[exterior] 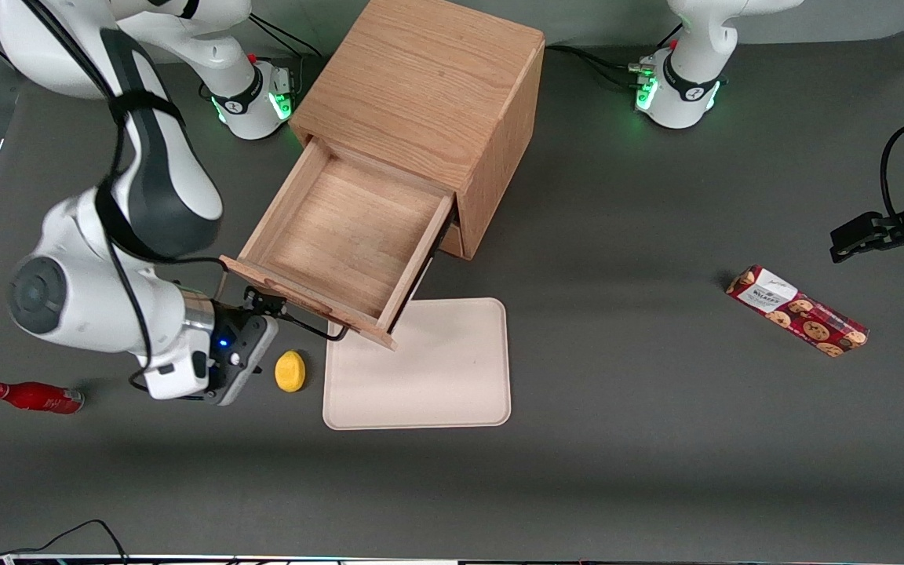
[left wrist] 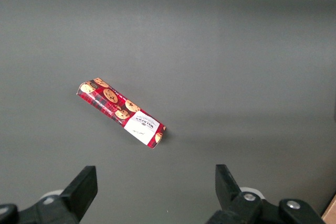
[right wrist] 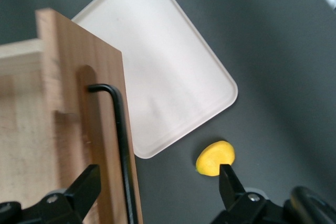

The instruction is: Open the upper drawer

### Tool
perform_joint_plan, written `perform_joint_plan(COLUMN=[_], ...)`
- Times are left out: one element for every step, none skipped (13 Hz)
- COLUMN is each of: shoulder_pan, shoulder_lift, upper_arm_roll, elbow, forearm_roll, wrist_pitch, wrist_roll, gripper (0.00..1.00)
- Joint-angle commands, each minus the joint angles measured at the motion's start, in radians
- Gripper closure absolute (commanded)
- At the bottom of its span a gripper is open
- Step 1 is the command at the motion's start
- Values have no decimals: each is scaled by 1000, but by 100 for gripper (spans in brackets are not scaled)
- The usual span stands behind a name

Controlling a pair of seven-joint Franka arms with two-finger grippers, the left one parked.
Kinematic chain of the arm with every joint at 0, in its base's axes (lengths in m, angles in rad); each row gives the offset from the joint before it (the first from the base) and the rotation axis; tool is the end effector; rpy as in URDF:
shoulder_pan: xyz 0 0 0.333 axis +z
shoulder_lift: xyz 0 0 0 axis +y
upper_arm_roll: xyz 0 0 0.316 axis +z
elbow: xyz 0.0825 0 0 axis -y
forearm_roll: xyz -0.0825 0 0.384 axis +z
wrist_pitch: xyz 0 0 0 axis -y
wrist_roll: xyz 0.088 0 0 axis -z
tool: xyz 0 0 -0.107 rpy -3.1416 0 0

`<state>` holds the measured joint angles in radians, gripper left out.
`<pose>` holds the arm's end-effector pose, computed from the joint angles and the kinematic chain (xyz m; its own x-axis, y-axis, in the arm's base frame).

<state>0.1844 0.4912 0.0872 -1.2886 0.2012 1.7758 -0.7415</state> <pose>0.6754 0.1928 0.4698 0.5769 0.8023 0.1532 0.8146 -0.5516 -0.1792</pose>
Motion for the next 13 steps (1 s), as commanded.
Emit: perform_joint_plan(shoulder_pan=[-2,-2,-2,-2,-3,-2,-2,-2,-3,-6,-5,-6,-11], shoulder_lift=[-129,-173,-219,-262,-313,-351,-379,-396,-414,-433,-440,-448,-456], upper_arm_roll=[-36,-55,-67,-75,-73,-75,-75,-73,-75,-99,-134,-150,-158], elbow=[-15,-24,-56,-102,-165,-201,-225,-247,-277,-312,-337,-351,-372], forearm_roll=[-16,-16,-19,-46,-64,-74,-94,-139,-161,-167,-169,-170,-180], wrist_pitch=[-83,-111,-134,-151,-159,-159,-165,-167,-167,-165,-164,-162,-157], wrist_roll=[11,24,97,184,303,468,604,678,698,700,699,699,699], gripper=[0,0,0,0,0,0,0,0,0,0,0,0,0])
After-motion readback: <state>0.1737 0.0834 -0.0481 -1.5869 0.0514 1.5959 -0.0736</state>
